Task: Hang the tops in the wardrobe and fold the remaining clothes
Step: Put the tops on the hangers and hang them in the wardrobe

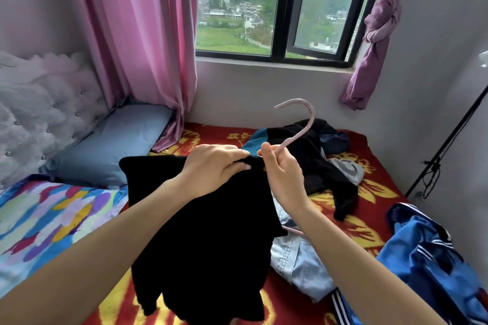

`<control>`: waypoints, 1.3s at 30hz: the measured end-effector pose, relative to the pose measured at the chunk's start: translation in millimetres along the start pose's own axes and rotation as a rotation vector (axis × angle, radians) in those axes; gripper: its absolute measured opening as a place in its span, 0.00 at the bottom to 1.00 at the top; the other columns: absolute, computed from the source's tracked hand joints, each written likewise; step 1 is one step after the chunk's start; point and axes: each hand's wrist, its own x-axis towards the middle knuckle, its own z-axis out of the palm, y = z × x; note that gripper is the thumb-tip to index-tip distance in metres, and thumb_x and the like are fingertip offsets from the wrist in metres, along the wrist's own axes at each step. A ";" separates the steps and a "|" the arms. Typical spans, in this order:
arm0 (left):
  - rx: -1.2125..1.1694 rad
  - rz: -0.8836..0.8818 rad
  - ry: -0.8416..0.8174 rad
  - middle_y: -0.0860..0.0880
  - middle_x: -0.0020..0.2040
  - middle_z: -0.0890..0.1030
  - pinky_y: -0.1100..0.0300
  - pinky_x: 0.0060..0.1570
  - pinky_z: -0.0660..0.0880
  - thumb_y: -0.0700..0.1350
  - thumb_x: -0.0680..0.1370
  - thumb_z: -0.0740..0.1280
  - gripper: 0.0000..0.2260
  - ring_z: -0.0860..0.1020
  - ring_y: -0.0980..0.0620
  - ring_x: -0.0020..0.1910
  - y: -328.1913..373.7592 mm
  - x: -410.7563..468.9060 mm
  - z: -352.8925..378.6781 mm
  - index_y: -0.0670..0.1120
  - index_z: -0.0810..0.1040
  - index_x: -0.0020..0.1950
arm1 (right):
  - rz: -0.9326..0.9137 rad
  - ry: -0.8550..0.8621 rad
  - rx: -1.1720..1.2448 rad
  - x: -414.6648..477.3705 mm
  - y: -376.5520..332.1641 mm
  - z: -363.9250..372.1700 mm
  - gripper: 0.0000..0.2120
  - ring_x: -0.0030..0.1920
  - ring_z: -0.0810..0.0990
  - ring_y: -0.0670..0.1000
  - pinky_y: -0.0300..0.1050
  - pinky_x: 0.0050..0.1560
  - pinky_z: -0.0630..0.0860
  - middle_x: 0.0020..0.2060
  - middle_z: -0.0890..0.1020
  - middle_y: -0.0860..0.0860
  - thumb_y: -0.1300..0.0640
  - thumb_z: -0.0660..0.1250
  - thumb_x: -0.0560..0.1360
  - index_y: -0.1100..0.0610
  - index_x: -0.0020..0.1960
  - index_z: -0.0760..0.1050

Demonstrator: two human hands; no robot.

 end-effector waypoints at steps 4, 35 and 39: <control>-0.074 -0.095 -0.035 0.52 0.46 0.83 0.57 0.46 0.75 0.62 0.72 0.54 0.26 0.81 0.50 0.45 -16.2 -5.7 -11.7 0.49 0.82 0.57 | -0.136 -0.331 -0.050 12.4 13.6 -36.3 0.21 0.58 0.73 0.51 0.47 0.65 0.67 0.51 0.75 0.48 0.47 0.53 0.80 0.62 0.58 0.75; -0.604 -0.528 0.365 0.67 0.32 0.80 0.79 0.45 0.71 0.30 0.74 0.64 0.18 0.77 0.71 0.35 -85.5 -61.6 -113.0 0.53 0.84 0.45 | -0.766 -0.430 -0.597 -13.1 38.5 -83.9 0.07 0.38 0.63 0.40 0.26 0.51 0.59 0.34 0.75 0.45 0.51 0.61 0.73 0.55 0.42 0.71; -0.543 -0.575 0.318 0.64 0.40 0.83 0.64 0.59 0.71 0.39 0.74 0.67 0.19 0.79 0.65 0.46 -105.9 -78.1 -128.6 0.66 0.82 0.41 | -0.782 -0.413 -0.529 -25.8 23.1 -99.3 0.10 0.42 0.67 0.36 0.20 0.51 0.61 0.39 0.67 0.36 0.48 0.59 0.77 0.52 0.53 0.70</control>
